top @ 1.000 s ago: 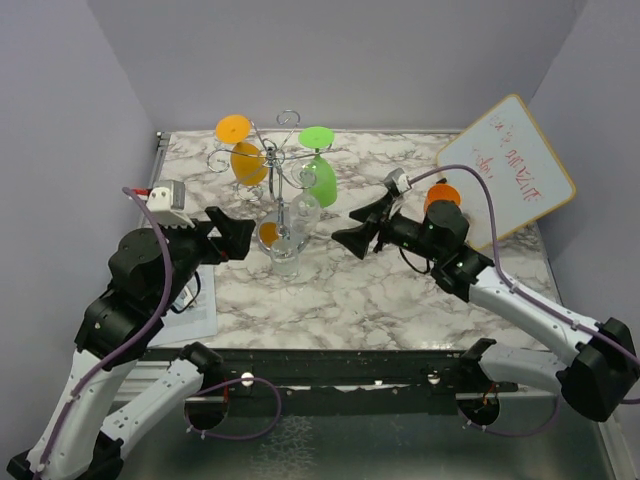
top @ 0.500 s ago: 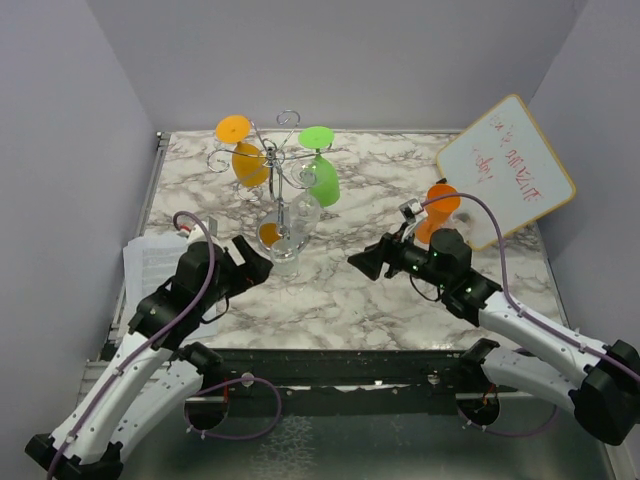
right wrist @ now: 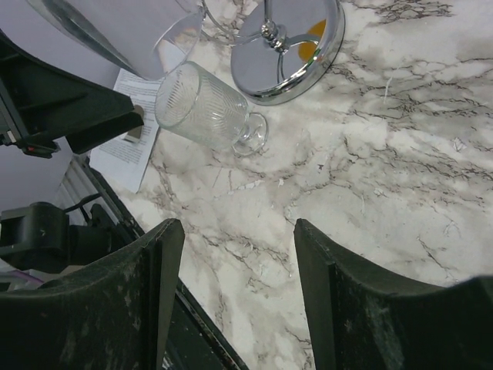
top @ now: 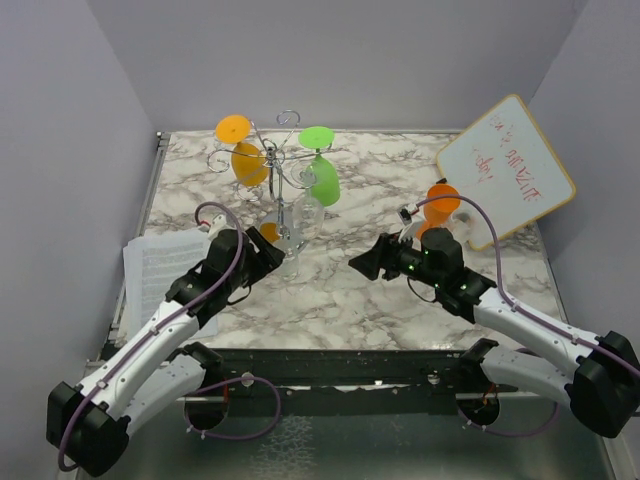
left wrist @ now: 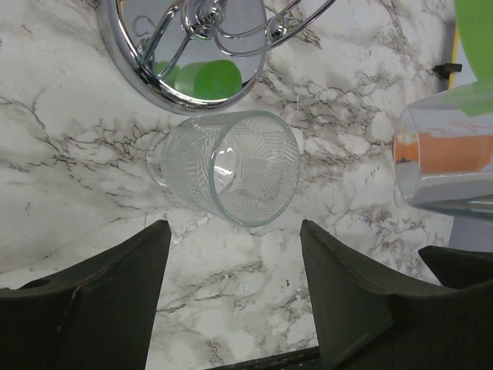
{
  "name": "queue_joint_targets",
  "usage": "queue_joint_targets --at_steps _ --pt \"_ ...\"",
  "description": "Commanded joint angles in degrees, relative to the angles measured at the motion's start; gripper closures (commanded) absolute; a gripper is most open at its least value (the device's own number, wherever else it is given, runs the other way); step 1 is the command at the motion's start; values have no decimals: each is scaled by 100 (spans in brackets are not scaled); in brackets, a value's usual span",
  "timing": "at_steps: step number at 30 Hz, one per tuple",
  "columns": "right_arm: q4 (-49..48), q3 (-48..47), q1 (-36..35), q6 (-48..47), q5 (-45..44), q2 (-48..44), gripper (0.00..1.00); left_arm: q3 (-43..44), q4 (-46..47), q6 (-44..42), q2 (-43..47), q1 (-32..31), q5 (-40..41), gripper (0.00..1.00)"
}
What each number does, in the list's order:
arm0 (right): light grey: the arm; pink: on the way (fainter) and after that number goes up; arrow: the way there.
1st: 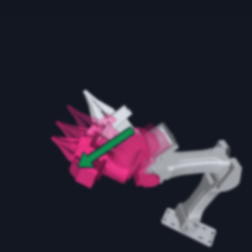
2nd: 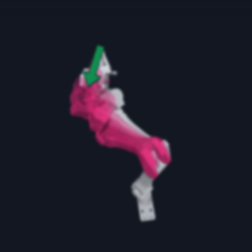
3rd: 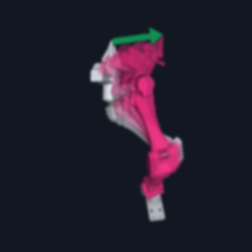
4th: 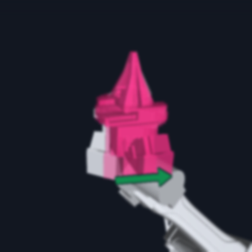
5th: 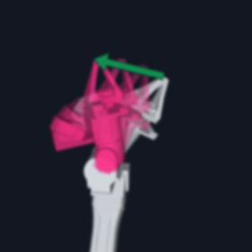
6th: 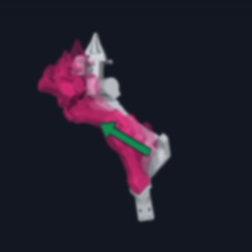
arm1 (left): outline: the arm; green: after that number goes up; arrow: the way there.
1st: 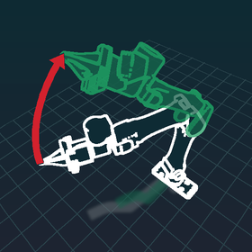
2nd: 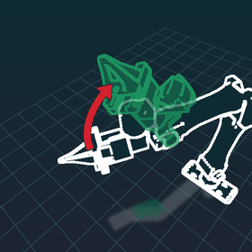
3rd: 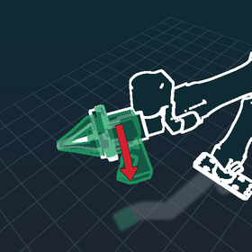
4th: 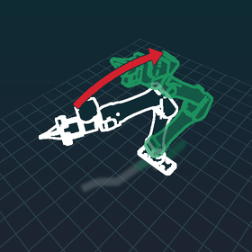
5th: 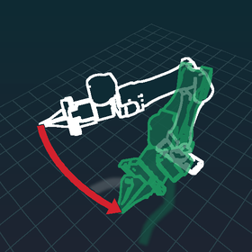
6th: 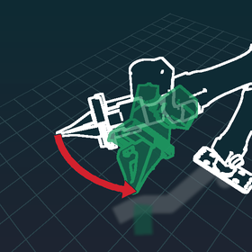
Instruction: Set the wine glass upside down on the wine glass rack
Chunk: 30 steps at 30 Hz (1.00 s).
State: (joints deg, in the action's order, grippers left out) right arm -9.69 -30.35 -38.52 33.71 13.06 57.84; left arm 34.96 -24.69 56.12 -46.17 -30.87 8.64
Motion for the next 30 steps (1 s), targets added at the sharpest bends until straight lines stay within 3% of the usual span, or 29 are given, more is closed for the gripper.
queue_joint_targets --at_steps 1,8,12,20,24,30 --pt "144 33 -22 100 -171 -6 36 -2 515 123 -292 -6 221 31" --pt "91 53 -15 96 -29 95 36 -21 694 -8 -803 -6 76 29" --pt "34 63 -15 133 75 135 36 -22 744 -72 -964 -6 240 35" --pt "218 33 -15 325 30 130 36 -51 316 -24 -1047 -4 635 63" --pt "639 -100 -16 855 -207 189 37 -41 280 -66 -1165 -6 412 73" --pt "474 -18 -16 1676 210 336 37 -183 288 -121 -1022 -6 -19 100"
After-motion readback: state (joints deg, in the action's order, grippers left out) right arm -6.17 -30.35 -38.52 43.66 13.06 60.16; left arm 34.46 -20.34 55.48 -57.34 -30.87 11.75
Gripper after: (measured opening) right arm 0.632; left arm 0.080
